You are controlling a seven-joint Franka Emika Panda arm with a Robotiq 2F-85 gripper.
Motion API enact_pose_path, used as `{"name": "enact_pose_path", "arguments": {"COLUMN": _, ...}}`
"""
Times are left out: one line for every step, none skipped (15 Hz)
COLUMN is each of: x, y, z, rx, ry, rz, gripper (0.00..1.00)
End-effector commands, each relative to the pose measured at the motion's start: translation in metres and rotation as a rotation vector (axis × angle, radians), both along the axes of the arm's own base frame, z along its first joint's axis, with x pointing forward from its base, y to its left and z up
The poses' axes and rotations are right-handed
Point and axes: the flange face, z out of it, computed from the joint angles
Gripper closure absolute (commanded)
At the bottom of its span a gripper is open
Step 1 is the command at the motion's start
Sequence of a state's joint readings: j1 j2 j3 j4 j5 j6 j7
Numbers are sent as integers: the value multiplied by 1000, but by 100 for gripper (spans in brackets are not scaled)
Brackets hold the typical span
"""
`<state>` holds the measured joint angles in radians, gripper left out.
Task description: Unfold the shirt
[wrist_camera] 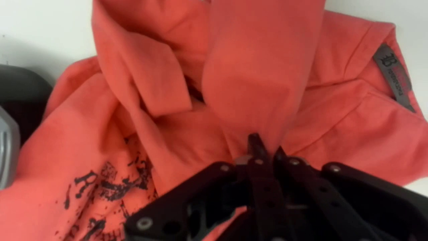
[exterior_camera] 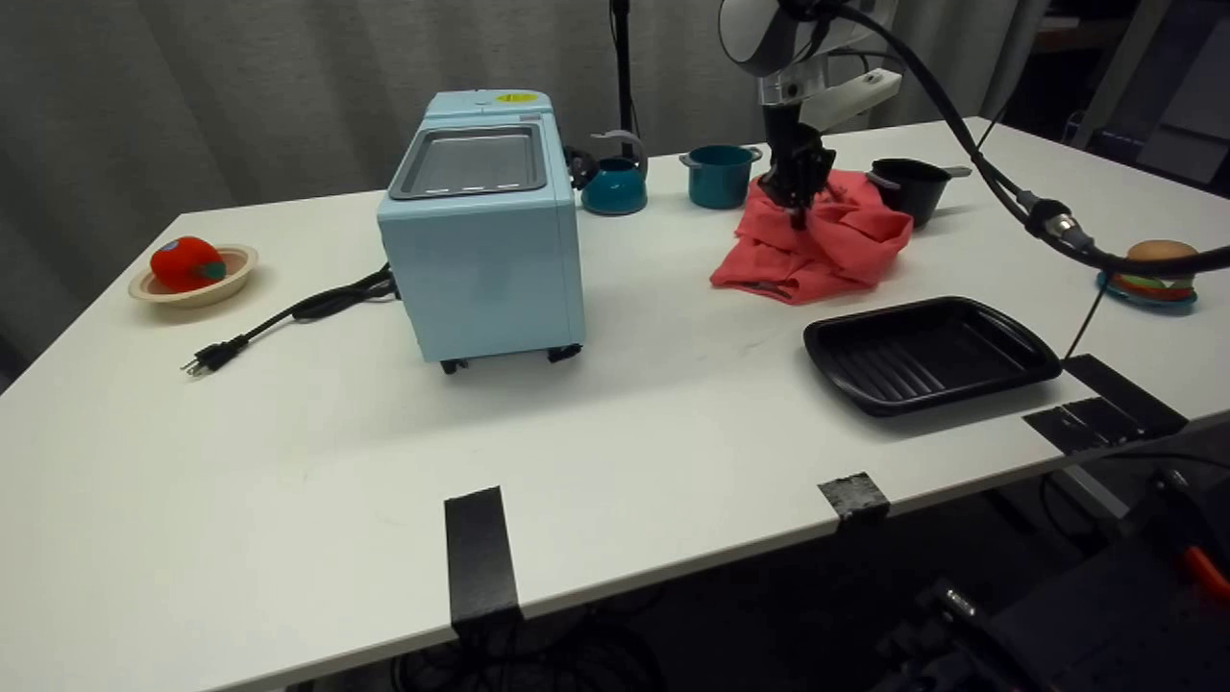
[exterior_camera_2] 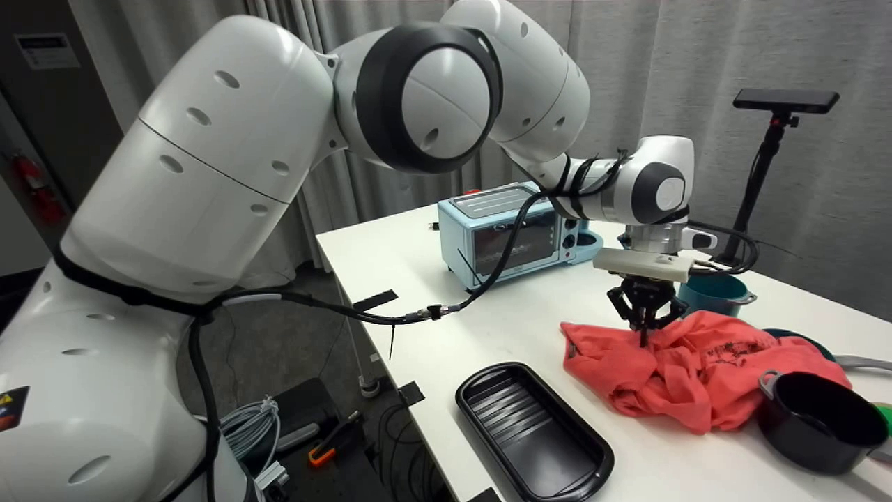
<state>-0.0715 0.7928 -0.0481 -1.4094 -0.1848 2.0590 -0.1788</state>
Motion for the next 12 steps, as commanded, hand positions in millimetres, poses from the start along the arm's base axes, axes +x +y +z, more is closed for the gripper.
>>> {"name": "enact_pose_path", "arguments": {"x": 18, "y": 14, "z": 32, "rx": 63, "ry": -105, "rz": -38, "gripper": 100}}
{"name": "enact_pose_path", "arguments": {"x": 26, "y": 19, "z": 40, "rx": 82, "ry": -142, "rz": -57, "gripper": 99}}
{"name": "enact_pose_path", "arguments": {"x": 34, "y": 24, "z": 48, "rx": 98, "ry": -185, "rz": -80, "gripper": 99}}
{"name": "enact_pose_path", "arguments": {"x": 43, "y": 28, "z": 57, "rx": 116, "ry": -229, "rz": -107, "gripper": 99}}
{"name": "enact_pose_path", "arguments": {"x": 51, "y": 33, "z": 65, "rx": 130, "ry": -275, "rz": -134, "gripper": 99}}
{"name": "enact_pose_path", "arguments": {"x": 60, "y": 37, "z": 71, "rx": 144, "ry": -320, "rz": -163, "gripper": 99}}
{"name": "enact_pose_path", "arguments": {"x": 67, "y": 40, "z": 78, "rx": 158, "ry": -361, "rz": -195, "gripper": 99}}
{"name": "enact_pose_path", "arguments": {"x": 74, "y": 44, "z": 84, "rx": 167, "ry": -395, "rz": -224, "gripper": 99}}
{"name": "enact_pose_path", "arguments": {"x": 80, "y": 47, "z": 88, "rx": 181, "ry": -428, "rz": -258, "gripper": 99}}
{"name": "enact_pose_path", "arguments": {"x": 86, "y": 51, "z": 92, "rx": 194, "ry": -452, "rz": -292, "gripper": 99}}
{"name": "enact_pose_path", "arguments": {"x": 90, "y": 54, "z": 94, "rx": 204, "ry": -472, "rz": -319, "gripper": 99}}
{"name": "enact_pose_path", "arguments": {"x": 94, "y": 58, "z": 94, "rx": 214, "ry": -483, "rz": -346, "gripper": 99}}
